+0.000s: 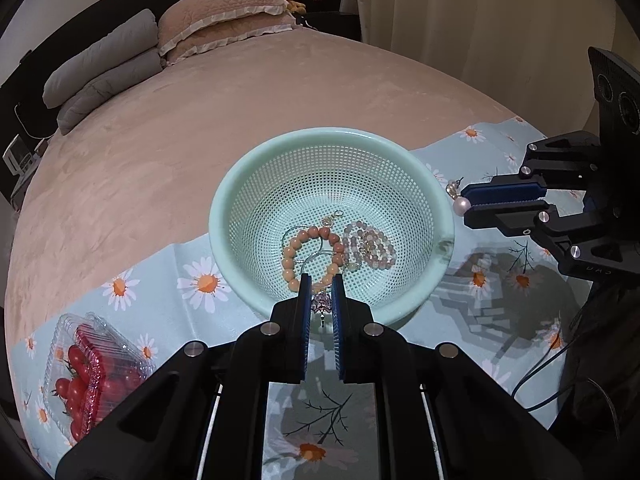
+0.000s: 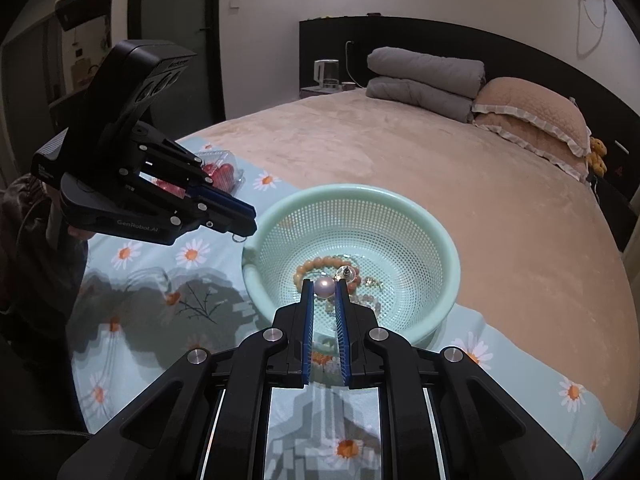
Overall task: Organize jewelry
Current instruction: 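Open both grippers to drop the earrings into the basket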
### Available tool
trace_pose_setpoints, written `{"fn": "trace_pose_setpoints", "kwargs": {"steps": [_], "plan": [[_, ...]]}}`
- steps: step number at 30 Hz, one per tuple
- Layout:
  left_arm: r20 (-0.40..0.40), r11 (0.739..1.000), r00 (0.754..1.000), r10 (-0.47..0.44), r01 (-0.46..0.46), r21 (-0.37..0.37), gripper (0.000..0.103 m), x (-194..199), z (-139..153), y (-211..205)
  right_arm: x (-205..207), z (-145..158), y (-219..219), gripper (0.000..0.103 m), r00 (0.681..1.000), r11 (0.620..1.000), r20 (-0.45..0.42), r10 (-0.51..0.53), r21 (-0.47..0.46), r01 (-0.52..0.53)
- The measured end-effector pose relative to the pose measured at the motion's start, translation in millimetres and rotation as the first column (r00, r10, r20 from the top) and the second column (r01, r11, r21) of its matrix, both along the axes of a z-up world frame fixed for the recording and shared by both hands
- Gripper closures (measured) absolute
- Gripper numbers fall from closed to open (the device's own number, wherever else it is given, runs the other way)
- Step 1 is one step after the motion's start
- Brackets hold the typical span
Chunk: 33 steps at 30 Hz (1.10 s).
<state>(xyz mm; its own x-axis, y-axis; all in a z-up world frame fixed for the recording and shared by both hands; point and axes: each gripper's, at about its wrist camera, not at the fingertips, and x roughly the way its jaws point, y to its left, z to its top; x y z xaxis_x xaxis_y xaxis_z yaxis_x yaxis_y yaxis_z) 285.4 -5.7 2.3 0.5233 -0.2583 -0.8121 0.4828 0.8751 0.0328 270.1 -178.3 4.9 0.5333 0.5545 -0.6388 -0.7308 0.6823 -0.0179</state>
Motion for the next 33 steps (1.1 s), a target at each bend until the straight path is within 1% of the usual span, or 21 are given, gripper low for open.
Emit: {"fn": "trace_pose_setpoints", "kwargs": {"steps": [4,6,7,8,9,10,11,12,13,14,18,21,28,33], "plan": [[-0.013,1.0,1.0,-0.005,0.005,-0.008,0.092,8.6,-6.1,-1.8,10.2,-8.3,1.3,0.093,1.0,1.0,-0.011,-0.012,0.001,0.012],[-0.014,1.0,1.0,-0.002,0.002,0.0,0.092,9.6,-8.4,-3.3,12.8,-12.3,4.2,0.092,1.0,1.0,-0.01,-0.022,-0.009,0.022],[-0.014,1.0,1.0,0.001,-0.001,0.0,0.091,9.7,-8.9,-3.0,14.1,-14.6,5.8,0.087,0.999,0.999,-0.001,-0.034,-0.022,0.034],[-0.016,1.0,1.0,0.012,-0.012,-0.003,0.078,9.6,-8.8,-1.2,15.3,-16.8,6.2,0.07,0.999,0.998,0.007,-0.052,-0.034,0.052],[-0.016,1.0,0.999,0.027,-0.027,-0.009,0.051,8.9,-7.7,0.5,16.2,-18.4,5.4,0.062,0.998,0.997,0.007,-0.068,-0.038,0.068],[-0.013,0.999,0.999,0.046,-0.046,-0.014,0.036,8.3,-6.0,3.8,16.3,-19.5,3.9,0.054,0.997,0.996,0.006,-0.078,-0.04,0.078],[-0.006,0.998,0.998,0.063,-0.063,-0.018,0.021,8.5,-3.6,8.1,14.5,-19.8,2.0,0.051,0.996,0.996,0.008,-0.085,-0.037,0.086],[-0.001,0.997,0.998,0.07,-0.07,-0.025,0.02,7.7,-0.8,11.8,12.6,-19.3,-0.8,0.049,0.996,0.996,0.01,-0.088,-0.03,0.089],[-0.001,0.997,0.997,0.072,-0.072,-0.03,0.019,5.8,1.6,14.8,10.1,-18.5,-3.1,0.046,0.996,0.996,0.01,-0.091,-0.022,0.091],[0.003,0.997,0.997,0.078,-0.078,-0.029,0.015,5.2,3.6,17.5,8.3,-17.6,-5.3,0.043,0.995,0.995,0.01,-0.095,-0.017,0.095],[0.014,0.996,0.996,0.088,-0.088,-0.024,0.011,-4.7,11.5,20.3,0.0,-14.2,-6.7,0.043,0.995,0.994,0.014,-0.103,-0.032,0.103],[0.026,0.997,0.996,0.081,-0.08,-0.005,0.01,-13.7,15.3,17.8,-7.4,-9.4,-7.0,0.043,0.995,0.994,0.019,-0.102,-0.032,0.103],[0.04,0.997,0.996,0.076,-0.077,0.009,0.008,-30.2,25.2,16.0,-27.5,-1.3,-3.9,0.042,0.996,0.995,0.028,-0.088,-0.042,0.089],[0.03,0.996,0.996,0.09,-0.09,0.012,0.007,-44.6,23.4,19.3,-46.1,-1.0,1.0,0.042,0.998,0.997,0.019,-0.066,-0.047,0.067]]}}
